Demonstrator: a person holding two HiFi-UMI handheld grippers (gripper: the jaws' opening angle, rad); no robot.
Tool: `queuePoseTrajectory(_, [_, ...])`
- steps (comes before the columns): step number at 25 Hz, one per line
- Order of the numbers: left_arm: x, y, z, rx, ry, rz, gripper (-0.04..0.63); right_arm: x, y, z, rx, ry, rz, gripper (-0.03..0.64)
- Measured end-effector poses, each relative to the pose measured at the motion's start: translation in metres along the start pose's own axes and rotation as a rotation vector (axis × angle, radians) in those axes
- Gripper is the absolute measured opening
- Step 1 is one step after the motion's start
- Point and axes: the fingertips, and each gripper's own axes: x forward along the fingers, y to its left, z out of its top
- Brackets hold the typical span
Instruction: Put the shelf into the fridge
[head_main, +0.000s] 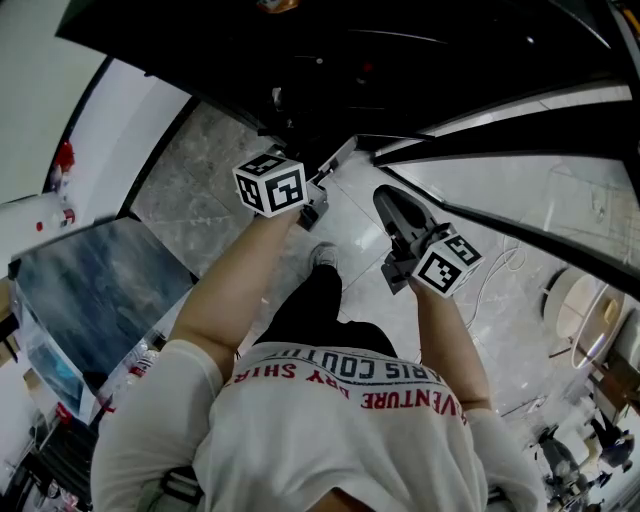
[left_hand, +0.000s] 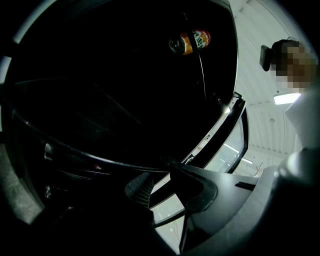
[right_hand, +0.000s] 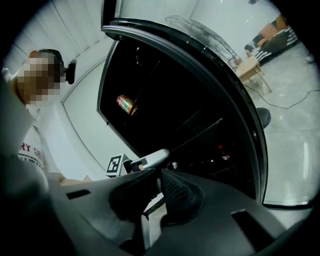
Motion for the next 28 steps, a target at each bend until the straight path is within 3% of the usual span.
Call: queuePoseTrajectory(28, [0.035,0.034,0.041,-0.005,-0.026,0.017,0.118,0.011,-0.016,0.008,0.027,0.002,-0.032,0.038])
